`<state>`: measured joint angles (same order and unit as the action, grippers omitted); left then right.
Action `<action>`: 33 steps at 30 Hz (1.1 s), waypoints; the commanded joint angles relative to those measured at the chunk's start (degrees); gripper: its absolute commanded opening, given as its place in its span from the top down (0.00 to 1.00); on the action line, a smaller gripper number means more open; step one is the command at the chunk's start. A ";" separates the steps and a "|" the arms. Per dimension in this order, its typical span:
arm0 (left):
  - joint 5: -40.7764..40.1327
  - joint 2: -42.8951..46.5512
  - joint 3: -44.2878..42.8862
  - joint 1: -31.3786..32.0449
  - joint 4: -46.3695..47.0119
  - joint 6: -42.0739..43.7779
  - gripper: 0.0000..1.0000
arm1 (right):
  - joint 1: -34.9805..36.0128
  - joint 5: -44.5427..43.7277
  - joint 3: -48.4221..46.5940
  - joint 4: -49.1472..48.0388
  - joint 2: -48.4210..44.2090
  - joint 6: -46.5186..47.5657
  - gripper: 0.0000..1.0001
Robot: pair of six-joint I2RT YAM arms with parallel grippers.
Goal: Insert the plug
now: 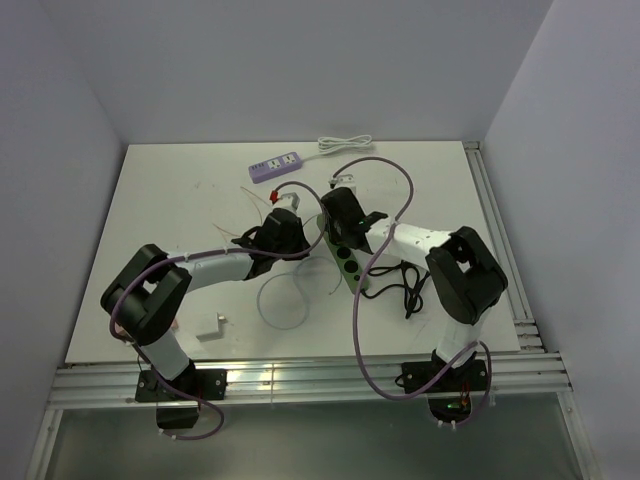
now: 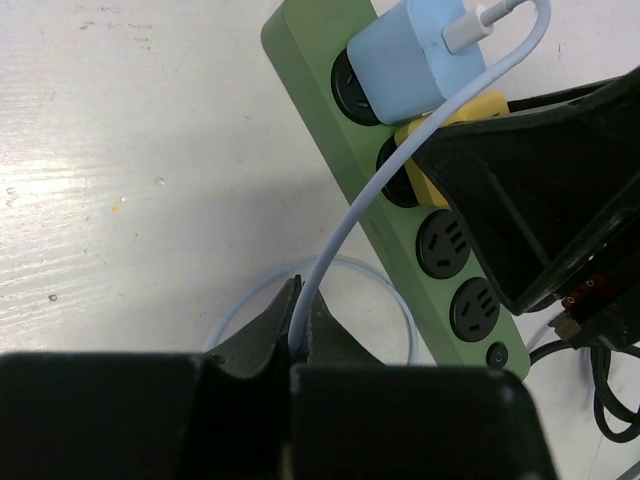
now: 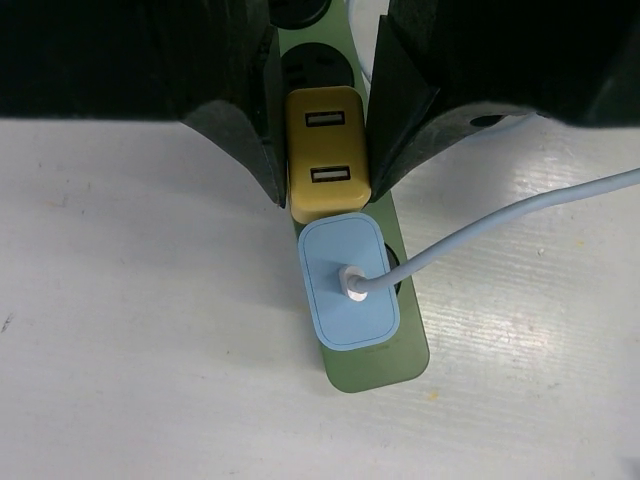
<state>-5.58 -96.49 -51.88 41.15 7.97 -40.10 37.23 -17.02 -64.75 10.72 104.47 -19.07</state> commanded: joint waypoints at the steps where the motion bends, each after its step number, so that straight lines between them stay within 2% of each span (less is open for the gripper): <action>1: -0.13 1.12 -2.09 -0.10 -0.85 0.46 0.99 | 2.76 12.88 11.91 5.11 11.46 -11.60 1.00; 5: -0.48 0.78 -4.10 -0.19 -2.07 0.98 0.98 | 2.15 14.19 10.51 5.29 14.19 -11.86 1.00; 10: 0.14 0.16 -5.60 -0.28 -3.13 1.51 0.96 | 1.70 15.00 15.88 0.10 10.94 -13.89 1.00; 16: -0.83 0.95 -6.22 -0.63 -4.01 1.69 0.94 | 1.70 11.48 16.76 0.44 6.72 -14.15 1.00; 19: -1.01 1.30 -5.87 -0.89 -3.84 1.69 0.94 | 1.88 12.01 21.23 -3.42 4.08 -16.08 1.00; 25: 0.66 -1.51 -7.45 -1.59 -4.36 2.04 0.94 | 3.19 12.00 26.69 -10.45 6.45 -20.22 1.00; 28: 1.10 -1.60 -7.45 -2.30 -4.28 2.04 0.93 | 3.72 11.49 26.09 -10.46 7.59 -20.22 1.00; 31: 0.93 -0.99 -7.36 -2.74 -4.28 2.04 0.93 | 3.90 8.94 22.48 -6.07 8.30 -18.72 1.00; 33: 1.01 -0.63 -7.45 -3.18 -4.45 2.30 0.93 | 4.16 8.75 24.31 -7.02 6.72 -19.16 1.00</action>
<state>-5.28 -98.10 -57.23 38.57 3.31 -39.38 37.41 -20.12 -46.87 -19.40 101.54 -29.34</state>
